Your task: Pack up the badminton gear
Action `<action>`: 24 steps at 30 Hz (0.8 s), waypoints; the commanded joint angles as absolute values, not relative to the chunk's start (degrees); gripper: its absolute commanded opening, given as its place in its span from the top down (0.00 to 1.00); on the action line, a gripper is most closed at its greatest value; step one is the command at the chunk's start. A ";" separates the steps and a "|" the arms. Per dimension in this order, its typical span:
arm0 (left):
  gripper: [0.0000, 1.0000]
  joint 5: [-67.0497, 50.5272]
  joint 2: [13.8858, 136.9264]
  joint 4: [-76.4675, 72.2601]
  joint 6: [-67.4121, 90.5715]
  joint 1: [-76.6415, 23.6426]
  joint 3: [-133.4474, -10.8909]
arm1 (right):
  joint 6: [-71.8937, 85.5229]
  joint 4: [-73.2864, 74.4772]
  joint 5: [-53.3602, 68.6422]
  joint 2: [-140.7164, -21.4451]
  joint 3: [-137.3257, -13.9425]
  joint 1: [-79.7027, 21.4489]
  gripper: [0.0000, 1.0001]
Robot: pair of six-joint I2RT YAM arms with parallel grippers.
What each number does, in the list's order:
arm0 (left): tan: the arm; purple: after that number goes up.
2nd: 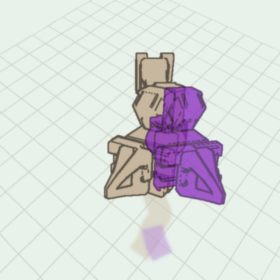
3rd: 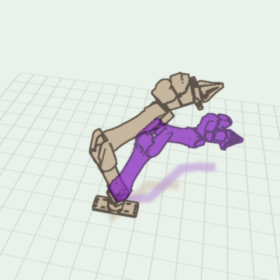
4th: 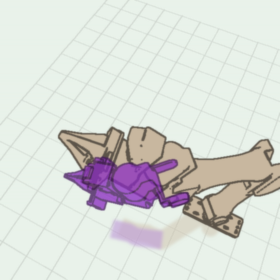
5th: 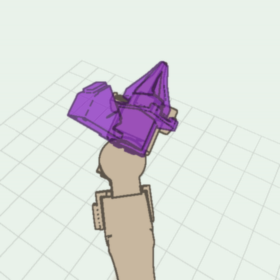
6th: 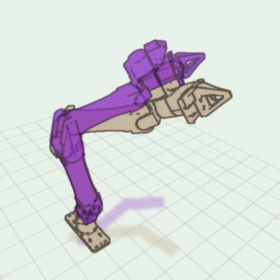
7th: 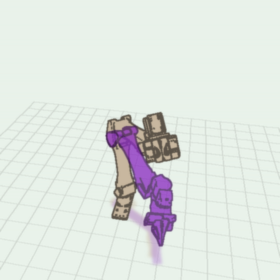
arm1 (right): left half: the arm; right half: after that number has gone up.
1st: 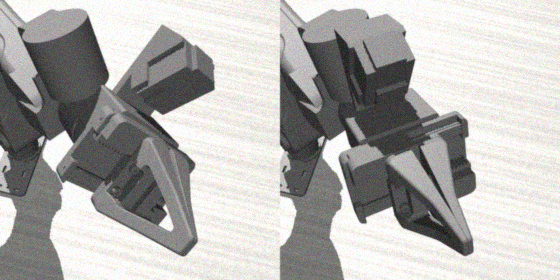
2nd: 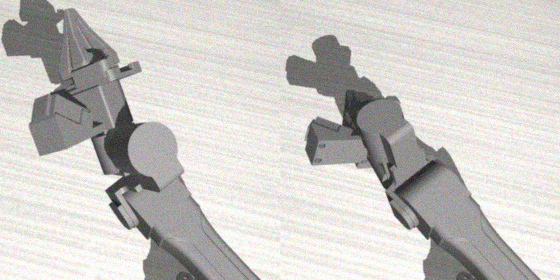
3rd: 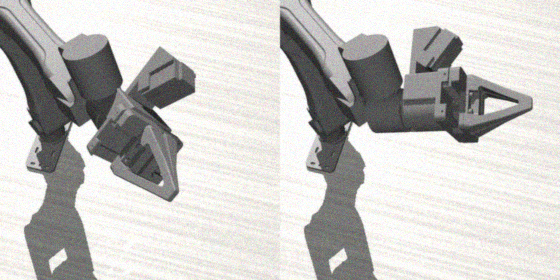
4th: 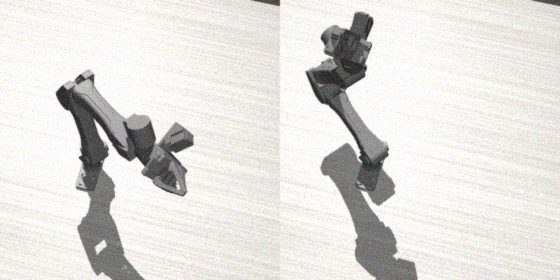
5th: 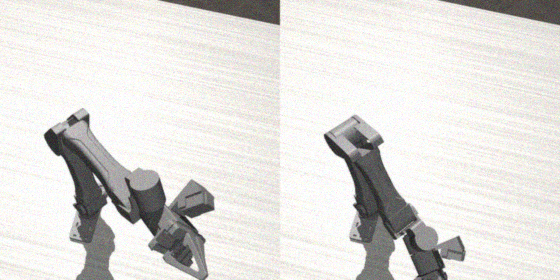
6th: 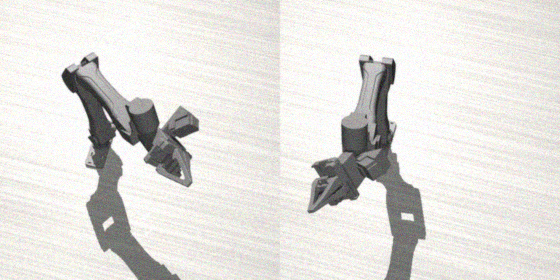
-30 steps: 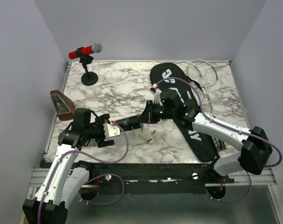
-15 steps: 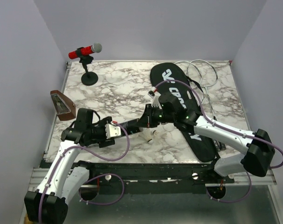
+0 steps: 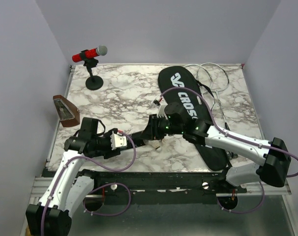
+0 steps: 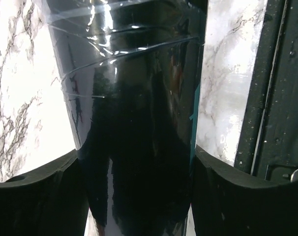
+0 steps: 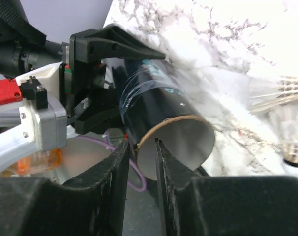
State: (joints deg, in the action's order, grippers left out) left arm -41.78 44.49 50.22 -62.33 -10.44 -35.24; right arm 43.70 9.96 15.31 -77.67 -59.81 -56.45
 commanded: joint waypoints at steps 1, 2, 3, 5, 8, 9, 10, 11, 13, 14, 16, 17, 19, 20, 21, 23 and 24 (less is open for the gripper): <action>0.45 -45.97 41.49 53.44 -62.84 -9.23 -37.44 | 42.89 14.14 8.01 -74.36 -61.69 -56.86 0.54; 0.45 -45.62 40.61 53.44 -63.45 -9.14 -37.18 | 42.89 15.63 6.26 -73.22 -62.13 -56.78 0.47; 0.45 -45.44 39.65 53.70 -64.07 -9.14 -37.00 | 42.98 17.47 3.89 -72.52 -62.57 -56.78 0.40; 0.46 -44.91 38.06 53.96 -64.07 -9.14 -36.74 | 43.77 21.51 -1.81 -69.89 -62.84 -56.69 0.29; 0.46 -44.12 36.57 55.02 -64.60 -9.14 -36.30 | 47.36 26.97 -9.03 -65.58 -61.36 -56.78 0.27; 0.46 -43.69 36.13 55.54 -64.69 -9.14 -36.30 | 48.85 28.46 -10.71 -63.91 -59.96 -56.69 0.27; 0.46 -43.42 35.69 56.16 -65.12 -9.14 -36.30 | 50.69 29.43 -11.94 -62.68 -58.03 -56.60 0.27; 0.46 -43.24 35.16 56.60 -65.13 -9.14 -36.39 | 52.80 30.23 -12.91 -60.93 -55.83 -56.60 0.27; 0.44 -42.89 34.19 56.86 -65.30 -9.14 -36.21 | 56.41 31.11 -13.10 -58.90 -51.79 -56.34 0.28; 0.44 -42.46 33.75 57.13 -65.74 -9.14 -36.21 | 58.17 31.11 -12.75 -58.28 -49.42 -56.42 0.28; 0.46 -42.45 33.57 57.83 -66.36 -9.14 -36.39 | 61.25 30.50 -11.43 -57.48 -45.98 -56.16 0.29; 0.46 -42.02 33.57 57.66 -66.01 -9.14 -36.39 | 62.48 29.98 -11.08 -57.31 -44.49 -55.90 0.29; 0.46 -41.31 33.84 57.13 -65.22 -9.14 -36.21 | 63.80 28.49 -10.37 -57.39 -42.02 -55.64 0.30; 0.49 -41.31 34.01 57.22 -65.21 -9.14 -36.21 | 64.24 27.78 -10.37 -57.83 -41.14 -55.55 0.30; 0.49 -41.22 34.36 57.91 -65.74 -9.14 -36.38 | 64.51 27.16 -10.37 -58.27 -40.52 -55.20 0.30; 0.51 -41.57 34.98 58.88 -66.53 -9.14 -36.74 | 64.69 25.94 -9.94 -59.15 -39.38 -54.23 0.31; 0.51 -41.75 35.24 58.97 -66.45 -9.14 -36.83 | 64.77 24.71 -8.80 -59.32 -38.77 -53.53 0.31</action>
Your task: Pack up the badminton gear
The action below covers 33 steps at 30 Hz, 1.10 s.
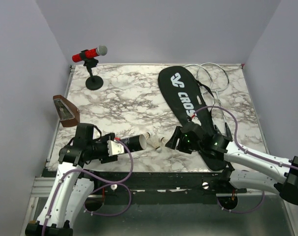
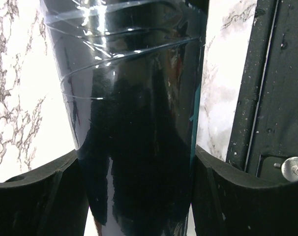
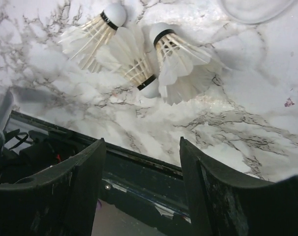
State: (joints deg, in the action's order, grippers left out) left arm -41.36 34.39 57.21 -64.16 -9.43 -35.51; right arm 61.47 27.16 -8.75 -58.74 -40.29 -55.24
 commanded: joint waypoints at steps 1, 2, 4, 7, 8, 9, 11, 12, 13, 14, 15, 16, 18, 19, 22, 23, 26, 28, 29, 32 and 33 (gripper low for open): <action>0.51 -41.84 35.42 59.06 -66.36 -9.14 -37.00 | 64.69 23.04 -8.18 -59.50 -37.80 -53.09 0.32; 0.52 -42.10 35.59 58.98 -66.27 -9.14 -37.00 | 64.60 21.81 -7.83 -59.50 -37.10 -52.56 0.32; 0.55 -42.28 35.86 58.97 -66.44 -9.14 -37.09 | 64.78 20.31 -8.00 -60.29 -35.86 -51.51 0.33; 0.59 -42.63 35.95 59.06 -66.53 -9.14 -37.18 | 65.56 17.76 -8.00 -61.96 -34.37 -50.28 0.35; 0.59 -42.71 36.21 58.98 -66.27 -9.14 -37.18 | 66.00 16.27 -8.00 -62.31 -33.84 -50.01 0.36; 0.60 -42.80 36.21 59.06 -66.18 -9.14 -37.26 | 66.35 14.87 -8.09 -62.66 -33.40 -49.84 0.37; 0.60 -42.80 36.30 58.80 -65.83 -9.14 -37.27 | 67.23 12.23 -8.26 -63.63 -32.79 -49.57 0.38; 0.60 -42.80 36.21 58.54 -65.66 -9.14 -37.27 | 67.32 11.09 -8.26 -64.33 -32.87 -49.40 0.39; 0.60 -42.63 36.04 58.10 -65.39 -9.14 -37.00 | 67.67 10.47 -8.61 -65.03 -32.96 -49.31 0.39; 0.60 -42.45 35.95 57.92 -65.22 -9.14 -37.00 | 68.11 10.11 -8.96 -65.82 -33.39 -49.31 0.40; 0.60 -42.45 35.69 57.92 -65.30 -9.14 -36.91 | 68.55 9.85 -9.49 -66.61 -33.57 -49.31 0.41; 0.60 -42.63 35.68 58.01 -65.39 -9.14 -36.91 | 68.82 9.50 -9.58 -67.67 -33.75 -49.22 0.42; 0.60 -42.98 35.51 57.92 -65.48 -9.14 -36.83 | 69.61 8.88 -9.58 -69.16 -34.01 -49.13 0.43; 0.60 -43.07 35.59 57.83 -65.48 -9.14 -36.83 | 70.04 8.70 -9.67 -69.95 -34.19 -49.13 0.45; 0.60 -42.72 35.95 57.57 -65.39 -9.14 -37.00 | 71.71 8.61 -10.54 -71.28 -34.01 -49.04 0.51; 0.60 -42.54 36.21 57.48 -65.22 -9.14 -37.09 | 72.15 8.61 -10.89 -71.54 -34.01 -49.04 0.53; 0.60 -42.28 36.47 57.13 -65.13 -9.14 -37.00 | 72.60 8.53 -11.69 -71.98 -33.92 -49.04 0.58; 0.60 -41.66 36.65 56.26 -64.87 -9.14 -36.57 | 72.25 8.35 -12.39 -71.90 -34.28 -49.04 0.62; 0.60 -41.40 36.74 55.64 -64.43 -9.14 -36.48 | 71.90 8.44 -12.57 -71.81 -34.54 -49.04 0.69; 0.61 -39.47 37.79 55.98 -64.34 -9.23 -36.74 | 70.23 8.52 -13.27 -71.98 -35.59 -49.04 0.80; 0.61 -39.11 38.31 56.16 -64.25 -9.14 -37.00 | 69.70 8.61 -13.53 -72.07 -36.03 -49.04 0.83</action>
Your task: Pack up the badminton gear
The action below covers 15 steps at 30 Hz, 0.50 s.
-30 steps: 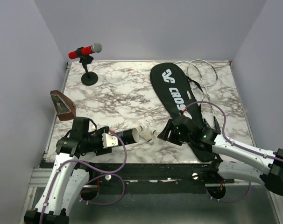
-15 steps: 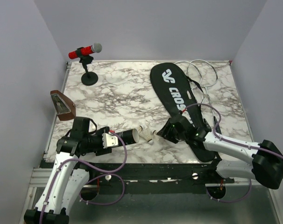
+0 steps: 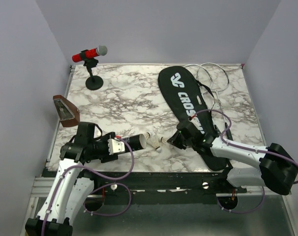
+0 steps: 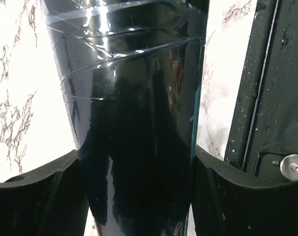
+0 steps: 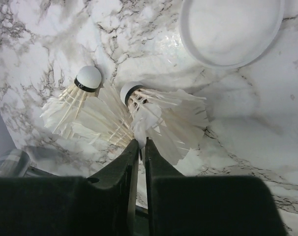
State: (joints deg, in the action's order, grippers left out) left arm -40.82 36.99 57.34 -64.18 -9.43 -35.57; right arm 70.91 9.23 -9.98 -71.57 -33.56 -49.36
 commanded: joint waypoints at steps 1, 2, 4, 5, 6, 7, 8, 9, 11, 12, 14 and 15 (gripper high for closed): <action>0.62 -38.68 38.49 56.16 -64.16 -9.23 -37.09 | 69.18 8.87 -13.80 -72.42 -36.47 -49.13 0.87; 0.62 -38.50 38.84 56.16 -64.16 -9.23 -37.18 | 68.91 9.14 -13.97 -72.60 -36.74 -49.04 0.89; 0.62 -38.32 39.02 55.99 -64.07 -9.23 -37.09 | 67.94 9.49 -14.06 -72.86 -37.52 -49.04 0.96; 0.62 -38.32 39.02 55.73 -64.07 -9.23 -37.00 | 66.98 9.58 -13.89 -73.04 -37.96 -49.04 1.00; 0.62 -38.15 38.94 55.11 -63.72 -9.14 -36.91 | 65.49 10.02 -13.45 -72.78 -38.75 -49.04 1.00; 0.62 -38.14 38.94 54.67 -63.55 -9.23 -36.65 | 63.74 10.19 -12.84 -72.34 -39.98 -49.13 1.00; 0.62 -38.14 38.94 54.32 -63.11 -9.23 -36.48 | 61.11 10.46 -11.44 -71.55 -40.95 -49.04 1.00; 0.63 -38.14 38.94 53.62 -62.32 -9.23 -36.30 | 58.04 10.46 -9.69 -70.76 -42.35 -49.04 1.00; 0.65 -38.84 39.37 53.61 -60.65 -9.32 -36.38 | 51.79 11.24 -4.77 -68.83 -45.33 -49.04 1.00; 0.67 -39.37 39.55 54.31 -61.34 -9.32 -36.73 | 49.68 14.21 -3.88 -68.04 -47.00 -49.04 1.00; 0.68 -38.85 39.73 54.06 -62.48 -9.32 -36.39 | 46.16 18.79 -2.64 -65.67 -50.08 -49.13 1.00; 0.68 -38.24 39.73 53.70 -63.27 -9.32 -35.95 | 44.32 20.20 -1.68 -64.09 -51.23 -49.04 1.00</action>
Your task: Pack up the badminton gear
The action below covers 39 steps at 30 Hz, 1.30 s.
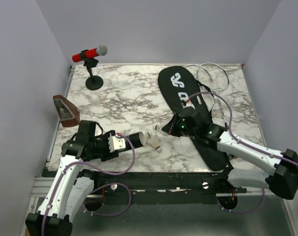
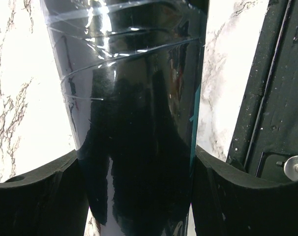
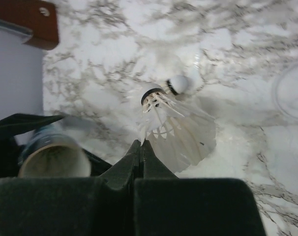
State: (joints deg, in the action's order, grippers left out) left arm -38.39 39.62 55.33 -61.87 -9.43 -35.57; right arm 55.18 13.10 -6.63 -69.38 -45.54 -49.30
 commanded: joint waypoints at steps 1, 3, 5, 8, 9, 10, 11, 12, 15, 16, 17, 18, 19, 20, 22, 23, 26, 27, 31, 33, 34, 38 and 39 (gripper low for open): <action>0.70 -37.88 39.64 53.09 -63.89 -9.32 -35.51 | 42.99 21.61 -0.45 -62.85 -52.46 -49.13 1.00; 0.70 -38.23 39.38 51.95 -64.07 -9.32 -34.81 | 40.44 24.51 4.81 -60.65 -54.83 -49.04 1.00; 0.70 -39.98 39.20 52.12 -63.81 -9.32 -34.54 | 39.03 26.71 9.30 -59.16 -57.03 -49.22 1.00; 0.70 -43.14 39.46 52.73 -62.41 -9.32 -35.15 | 38.23 27.07 16.76 -57.75 -58.36 -49.13 0.98; 0.70 -43.94 39.72 53.17 -62.58 -9.32 -35.42 | 37.88 26.81 18.88 -57.57 -58.79 -49.13 0.98; 0.70 -44.55 39.73 53.35 -62.32 -9.32 -35.77 | 37.36 26.72 20.98 -57.48 -59.23 -49.13 0.98; 0.70 -44.82 39.73 53.26 -62.14 -9.32 -36.03 | 36.92 26.81 22.31 -57.74 -59.59 -49.13 0.98; 0.70 -45.26 39.55 52.91 -61.70 -9.32 -36.38 | 36.31 27.15 23.19 -58.01 -60.02 -49.22 0.98; 0.70 -47.02 38.94 52.73 -60.91 -9.32 -37.09 | 34.98 29.08 23.20 -58.88 -61.17 -49.31 0.98; 0.70 -47.80 38.67 53.26 -61.43 -9.32 -37.35 | 34.63 29.35 23.12 -59.06 -61.43 -49.48 0.98; 0.70 -48.16 38.50 53.61 -61.61 -9.32 -37.61 | 34.45 29.53 23.38 -59.24 -61.61 -49.48 0.98; 0.70 -48.77 38.41 53.96 -61.70 -9.32 -37.88 | 34.37 29.44 23.73 -59.41 -61.61 -49.66 0.98; 0.70 -49.13 38.41 54.40 -61.79 -9.32 -38.32 | 34.45 29.36 23.56 -59.41 -61.70 -49.83 0.98; 0.70 -49.22 38.50 55.01 -62.22 -9.32 -38.67 | 34.45 29.18 23.64 -59.59 -61.70 -49.92 0.98; 0.70 -49.39 39.20 56.42 -63.54 -9.32 -39.63 | 34.19 28.57 23.91 -60.29 -61.61 -50.10 0.98; 0.70 -49.13 39.81 56.60 -63.63 -9.32 -40.07 | 34.28 28.22 23.99 -60.73 -61.70 -50.10 0.98; 0.70 -49.13 41.48 57.30 -63.81 -9.32 -41.65 | 34.28 26.11 25.13 -62.66 -61.87 -50.45 0.98; 0.70 -49.13 42.01 57.48 -63.81 -9.32 -42.01 | 34.45 25.58 25.40 -63.36 -62.22 -50.62 0.98; 0.70 -50.36 42.80 57.83 -63.90 -9.32 -42.63 | 34.28 23.38 26.54 -65.91 -63.89 -51.50 0.98; 0.70 -50.89 42.63 58.09 -64.51 -9.32 -42.45 | 34.19 22.85 26.63 -66.79 -64.68 -52.03 0.98; 0.70 -51.15 42.45 58.79 -65.47 -9.32 -42.28 | 34.10 22.68 26.72 -67.06 -64.95 -52.12 0.98; 0.69 -51.68 40.26 59.86 -68.64 -9.40 -40.96 | 34.36 21.19 27.51 -67.76 -65.04 -52.56 0.98; 0.69 -51.77 39.73 59.94 -69.16 -9.40 -40.61 | 34.63 20.75 27.68 -68.02 -64.87 -52.65 0.97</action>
State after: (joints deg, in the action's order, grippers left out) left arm -47.53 42.30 58.41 -64.66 -9.45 -40.95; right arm 35.03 23.53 25.10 -67.37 -63.42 -52.05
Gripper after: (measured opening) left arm 0.732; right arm 0.024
